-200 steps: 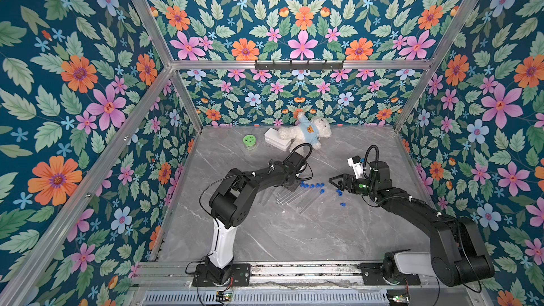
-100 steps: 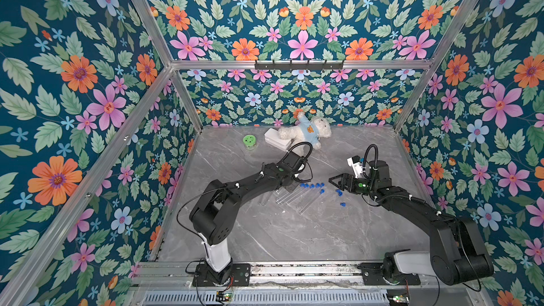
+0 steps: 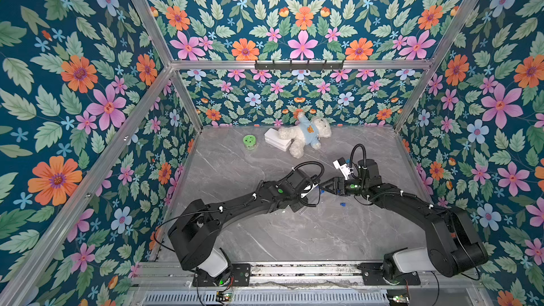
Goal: Remove stoppers from test tubes
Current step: Pick up the test tube at the center of the board, then open the stopper on the test tube.
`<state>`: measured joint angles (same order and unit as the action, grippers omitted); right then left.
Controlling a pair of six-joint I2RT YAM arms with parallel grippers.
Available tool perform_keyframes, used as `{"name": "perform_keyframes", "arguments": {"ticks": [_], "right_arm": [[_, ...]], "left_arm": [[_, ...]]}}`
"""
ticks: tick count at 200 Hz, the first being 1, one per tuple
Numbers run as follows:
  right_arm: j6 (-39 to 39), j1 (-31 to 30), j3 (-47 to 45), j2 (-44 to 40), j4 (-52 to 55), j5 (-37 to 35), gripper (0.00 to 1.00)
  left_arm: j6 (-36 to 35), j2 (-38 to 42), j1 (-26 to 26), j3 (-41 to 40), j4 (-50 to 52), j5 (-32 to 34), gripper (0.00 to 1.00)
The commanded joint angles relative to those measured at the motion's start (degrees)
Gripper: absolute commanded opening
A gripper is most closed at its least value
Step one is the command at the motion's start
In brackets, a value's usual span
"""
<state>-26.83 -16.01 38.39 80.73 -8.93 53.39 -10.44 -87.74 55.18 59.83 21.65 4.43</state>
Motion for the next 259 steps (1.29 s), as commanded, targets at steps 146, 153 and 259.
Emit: {"name": "perform_keyframes", "arguments": {"ticks": [146,153,259], "right_arm": [[-1.30,-2.00,-0.25,1.19,-3.79,5.41,0.49],[-1.31,-1.94,-0.25,1.24,-3.79,5.33,0.45],[-0.74,-1.95,0.02,1.19,-2.70,4.41,0.23]], "left_arm": [[-2.48,3.19,2.00,-1.98,-3.80,-5.68,0.01],[-2.54,3.07,2.01,-2.01,-3.79,-5.66,0.01],[-2.59,2.83,2.04,-1.75,-3.92,-5.50,0.01]]}}
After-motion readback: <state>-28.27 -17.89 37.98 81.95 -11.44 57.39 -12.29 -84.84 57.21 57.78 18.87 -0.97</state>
